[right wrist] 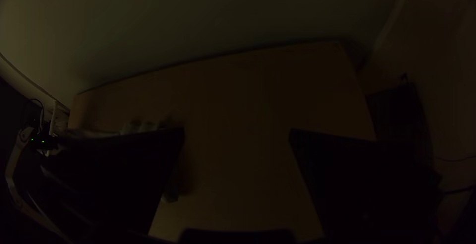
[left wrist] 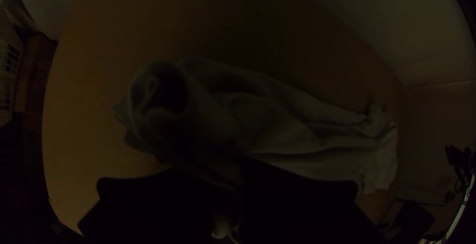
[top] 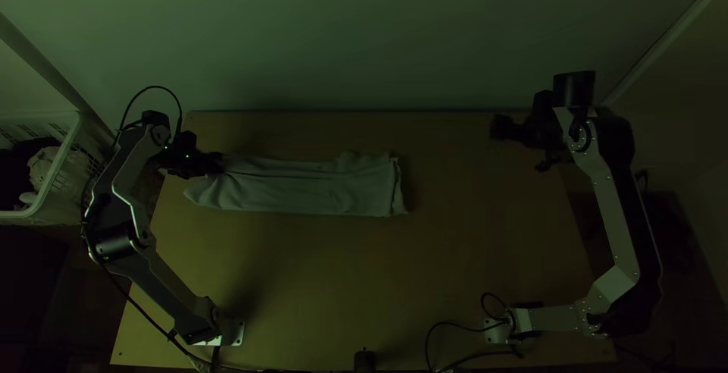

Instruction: Fold the t-shirt

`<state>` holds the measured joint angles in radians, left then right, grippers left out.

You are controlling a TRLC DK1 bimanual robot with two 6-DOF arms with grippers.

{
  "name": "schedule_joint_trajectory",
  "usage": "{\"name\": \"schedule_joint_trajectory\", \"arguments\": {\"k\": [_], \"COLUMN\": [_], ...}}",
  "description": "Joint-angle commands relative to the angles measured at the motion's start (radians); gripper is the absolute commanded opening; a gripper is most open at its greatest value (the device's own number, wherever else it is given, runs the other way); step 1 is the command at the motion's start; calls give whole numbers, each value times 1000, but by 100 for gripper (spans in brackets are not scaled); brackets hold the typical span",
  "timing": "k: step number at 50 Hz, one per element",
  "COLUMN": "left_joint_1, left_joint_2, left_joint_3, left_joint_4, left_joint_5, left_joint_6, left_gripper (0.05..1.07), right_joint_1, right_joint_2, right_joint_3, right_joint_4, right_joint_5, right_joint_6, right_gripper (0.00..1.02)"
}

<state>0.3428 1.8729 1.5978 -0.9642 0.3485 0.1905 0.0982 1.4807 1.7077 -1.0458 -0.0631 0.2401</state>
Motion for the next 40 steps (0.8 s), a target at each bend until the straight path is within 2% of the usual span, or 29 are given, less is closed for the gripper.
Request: {"name": "schedule_joint_trajectory", "arguments": {"k": [1, 20, 40], "left_joint_1": [-8, -220, -511], "left_joint_2": [-84, -141, -72], "left_joint_3": [53, 228, 407], "left_joint_4": [-57, -275, -338], "left_joint_5": [-17, -43, -94], "left_joint_6": [23, -57, -214], "left_gripper": [8, 8, 8], "right_joint_1": [11, 1, -8], "right_joint_2": [-25, -57, -92], "right_joint_3": [-25, -59, -111], "right_joint_4": [15, 15, 18], "right_joint_5": [8, 8, 8], "right_joint_6": [27, 27, 27], "right_gripper": [96, 96, 96]}}
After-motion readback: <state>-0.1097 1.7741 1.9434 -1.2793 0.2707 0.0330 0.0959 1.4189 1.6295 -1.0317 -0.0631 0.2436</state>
